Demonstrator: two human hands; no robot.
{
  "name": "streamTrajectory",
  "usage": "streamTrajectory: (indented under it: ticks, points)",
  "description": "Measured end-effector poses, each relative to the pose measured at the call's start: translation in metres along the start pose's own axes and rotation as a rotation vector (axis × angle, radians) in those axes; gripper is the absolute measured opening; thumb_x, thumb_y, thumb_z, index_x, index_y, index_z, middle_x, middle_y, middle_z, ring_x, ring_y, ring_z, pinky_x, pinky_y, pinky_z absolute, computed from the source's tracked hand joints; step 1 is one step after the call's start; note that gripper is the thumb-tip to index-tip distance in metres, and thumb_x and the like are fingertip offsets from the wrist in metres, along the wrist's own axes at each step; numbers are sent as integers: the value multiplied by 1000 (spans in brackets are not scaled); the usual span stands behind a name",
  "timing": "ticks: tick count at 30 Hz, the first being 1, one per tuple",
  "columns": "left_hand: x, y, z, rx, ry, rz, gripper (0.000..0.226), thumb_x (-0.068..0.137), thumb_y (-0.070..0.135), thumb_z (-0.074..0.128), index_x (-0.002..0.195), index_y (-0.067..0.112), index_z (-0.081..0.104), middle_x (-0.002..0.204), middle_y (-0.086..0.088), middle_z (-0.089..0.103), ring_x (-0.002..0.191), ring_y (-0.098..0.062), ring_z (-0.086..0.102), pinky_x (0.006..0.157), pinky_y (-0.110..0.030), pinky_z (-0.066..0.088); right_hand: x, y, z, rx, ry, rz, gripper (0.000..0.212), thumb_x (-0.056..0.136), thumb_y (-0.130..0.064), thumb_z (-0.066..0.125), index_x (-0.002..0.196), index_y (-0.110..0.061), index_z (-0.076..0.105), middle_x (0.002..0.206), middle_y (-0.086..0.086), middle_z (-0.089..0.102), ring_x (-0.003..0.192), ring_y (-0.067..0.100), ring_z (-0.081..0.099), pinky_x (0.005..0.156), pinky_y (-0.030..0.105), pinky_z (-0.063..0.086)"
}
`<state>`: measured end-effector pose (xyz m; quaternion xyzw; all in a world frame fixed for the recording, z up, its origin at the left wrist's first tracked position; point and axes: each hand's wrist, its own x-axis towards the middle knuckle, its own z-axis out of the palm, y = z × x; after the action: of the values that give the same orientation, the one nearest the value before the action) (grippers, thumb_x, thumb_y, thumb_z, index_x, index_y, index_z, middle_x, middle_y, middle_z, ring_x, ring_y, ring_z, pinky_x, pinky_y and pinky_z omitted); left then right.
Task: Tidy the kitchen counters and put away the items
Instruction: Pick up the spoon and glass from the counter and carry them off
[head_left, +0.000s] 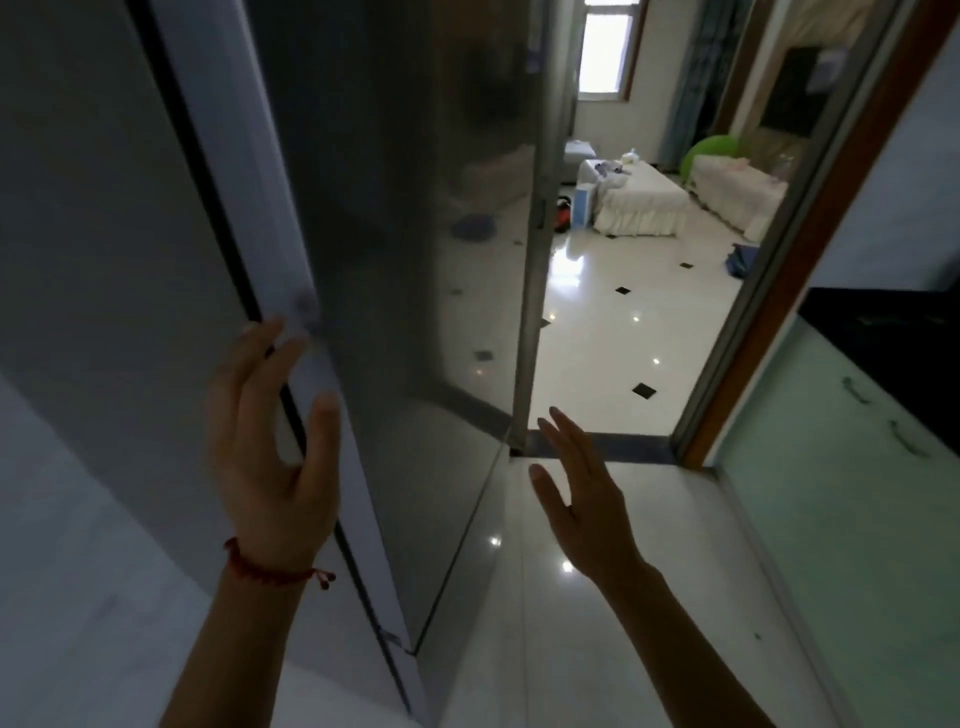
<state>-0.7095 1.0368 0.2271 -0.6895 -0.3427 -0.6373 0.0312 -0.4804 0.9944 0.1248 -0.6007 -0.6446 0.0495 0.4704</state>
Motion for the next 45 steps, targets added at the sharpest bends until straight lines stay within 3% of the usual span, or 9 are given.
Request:
streamTrajectory:
  ticks: [3, 5, 10, 13, 20, 32, 36, 41, 45]
  points:
    - [-22, 34, 25, -109, -195, -41, 34, 91, 27, 45, 118, 9, 54, 125, 21, 46, 119, 16, 35, 101, -7, 31, -43, 37, -46, -143, 22, 170, 64, 85, -67, 17, 134, -28, 35, 144, -6, 37, 131, -4, 26, 105, 17, 24]
    - [-46, 55, 49, -160, -419, -160, 34, 88, 36, 43, 122, 34, 48, 124, 33, 43, 115, 15, 37, 93, -4, 33, -78, 63, -78, -214, 31, 307, 78, 82, -72, 13, 134, -21, 43, 143, 0, 42, 129, 1, 31, 103, 21, 27]
    - [-139, 75, 134, -210, -1003, -399, 69, 74, 53, 39, 119, 5, 55, 122, -14, 57, 110, -12, 48, 94, -17, 31, -191, 125, -153, -310, -10, 709, 73, 82, -67, 19, 133, -21, 44, 143, 2, 43, 133, 12, 37, 102, 26, 29]
    - [-207, 89, 178, -146, -1270, -512, 58, 77, 46, 50, 113, 2, 61, 117, -18, 60, 110, -25, 55, 92, -26, 38, -265, 156, -192, -286, -14, 926, 88, 76, -77, 14, 133, -17, 45, 142, 4, 44, 133, 19, 39, 106, 34, 31]
    - [-333, 174, 232, -6, -1795, -585, 36, 90, 22, 53, 120, 4, 56, 127, -17, 57, 116, -28, 54, 97, -31, 40, -428, 183, -257, -184, 63, 1448, 40, 95, -31, 43, 131, -14, 47, 140, 11, 45, 125, 27, 45, 103, 36, 37]
    - [-412, 310, 315, 106, -2269, -261, 24, 93, 20, 45, 109, 10, 60, 119, -19, 59, 105, -28, 57, 86, -31, 44, -574, 129, -256, 43, 595, 2041, 40, 96, -25, 43, 130, -5, 48, 135, 17, 51, 124, 31, 49, 100, 31, 38]
    - [-436, 348, 350, 94, -2430, 67, 27, 93, 24, 43, 68, 15, 51, 85, -11, 57, 78, -20, 51, 67, -24, 40, -586, 108, -237, 163, 937, 2203, 38, 96, -21, 43, 128, -2, 50, 136, 17, 50, 124, 33, 47, 100, 32, 36]
    - [-467, 413, 378, 24, -2570, 504, 22, 91, 25, 47, 92, 10, 62, 96, -9, 61, 85, -19, 53, 67, -22, 40, -587, 74, -204, 244, 1429, 2276, 37, 94, -19, 46, 123, 4, 53, 131, 22, 54, 121, 35, 49, 104, 39, 36]
    - [-494, 478, 369, -73, -2589, 846, 17, 90, 19, 47, 78, 13, 57, 84, -7, 57, 79, -19, 51, 54, -23, 35, -586, 46, -175, 269, 1823, 2274, 36, 95, -14, 45, 123, 7, 51, 132, 25, 51, 123, 35, 47, 103, 38, 35]
